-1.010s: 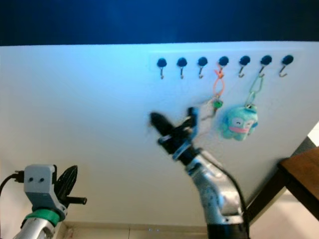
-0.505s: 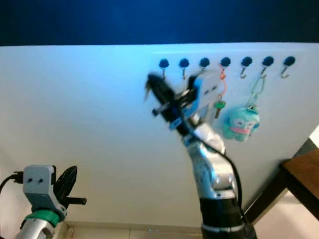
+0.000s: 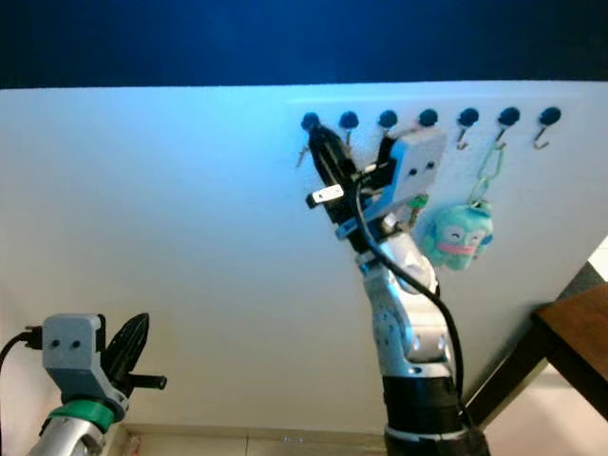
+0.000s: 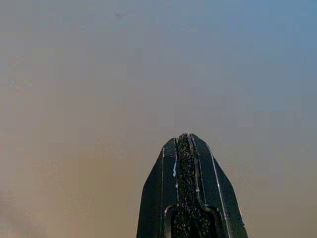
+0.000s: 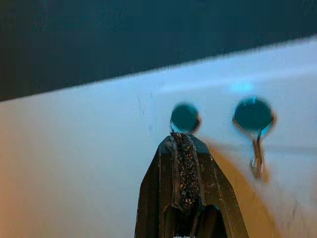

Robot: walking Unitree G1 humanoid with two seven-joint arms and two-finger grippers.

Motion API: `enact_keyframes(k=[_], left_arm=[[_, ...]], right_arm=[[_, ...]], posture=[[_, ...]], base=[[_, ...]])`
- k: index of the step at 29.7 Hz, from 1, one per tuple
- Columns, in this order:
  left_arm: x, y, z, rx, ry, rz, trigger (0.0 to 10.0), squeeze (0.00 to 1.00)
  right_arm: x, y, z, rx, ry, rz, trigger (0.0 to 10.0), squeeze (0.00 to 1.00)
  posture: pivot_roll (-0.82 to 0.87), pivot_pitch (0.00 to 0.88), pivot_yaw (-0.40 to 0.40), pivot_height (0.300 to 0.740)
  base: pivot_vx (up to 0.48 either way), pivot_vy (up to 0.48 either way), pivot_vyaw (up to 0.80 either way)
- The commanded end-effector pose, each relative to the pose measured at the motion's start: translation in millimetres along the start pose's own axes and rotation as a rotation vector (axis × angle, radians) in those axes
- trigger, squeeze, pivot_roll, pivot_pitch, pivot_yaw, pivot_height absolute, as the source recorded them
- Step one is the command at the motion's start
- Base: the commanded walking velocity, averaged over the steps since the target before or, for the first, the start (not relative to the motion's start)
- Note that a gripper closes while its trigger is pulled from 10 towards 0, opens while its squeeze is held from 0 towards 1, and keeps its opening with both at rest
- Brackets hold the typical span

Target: Hang keys on a hook

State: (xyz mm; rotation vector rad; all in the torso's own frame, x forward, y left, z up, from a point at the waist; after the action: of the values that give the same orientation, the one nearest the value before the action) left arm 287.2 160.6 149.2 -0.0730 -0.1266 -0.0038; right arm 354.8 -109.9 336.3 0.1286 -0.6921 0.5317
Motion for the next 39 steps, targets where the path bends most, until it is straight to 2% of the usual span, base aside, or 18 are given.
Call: enact_keyframes(k=[1,13,19,39], left_arm=[[-1.8,1.4,-1,0.008,0.005,-0.001,10.0,0.0],[-4.8,0.1,-2,0.007,0.011,-0.002,10.0,0.0],[-6.7,2.3,-3,0.006,0.013,0.008,10.0,0.0],[-9.8,3.3,-3,-0.001,0.016,0.02,10.0,0.0]], right_arm=[[-1.4,0.3,-10,0.023,0.042,-0.006,10.0,0.0],[4.3,-1.8,-16,0.03,0.062,0.008,10.0,0.0],[10.4,6.3,-9,0.064,0.02,0.053,10.0,0.0],[10.6,13.4,1,0.076,-0.027,0.073,10.0,0.0]], posture=[[-0.08,0.033,0.147,0.74],[-0.08,0.05,0.144,0.74],[-0.07,0.057,0.139,0.74],[-0.07,0.073,0.135,0.74]], base=[[0.0,0.0,0.0],[0.0,0.0,0.0],[0.0,0.0,0.0],[0.0,0.0,0.0]])
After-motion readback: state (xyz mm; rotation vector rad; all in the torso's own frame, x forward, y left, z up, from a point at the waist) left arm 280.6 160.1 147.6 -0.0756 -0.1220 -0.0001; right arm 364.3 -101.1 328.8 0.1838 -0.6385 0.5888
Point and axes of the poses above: a point about 5 cm out from each wrist's last joint towards the gripper, its own x axis pointing out of the wrist towards the gripper, its own z axis along the axis of the wrist's last joint, y = z × x, the point moved 4 cm from there along x, pointing out of the wrist towards the gripper, and after that the axes turned 1 degree about x, right-handed, at the moved point
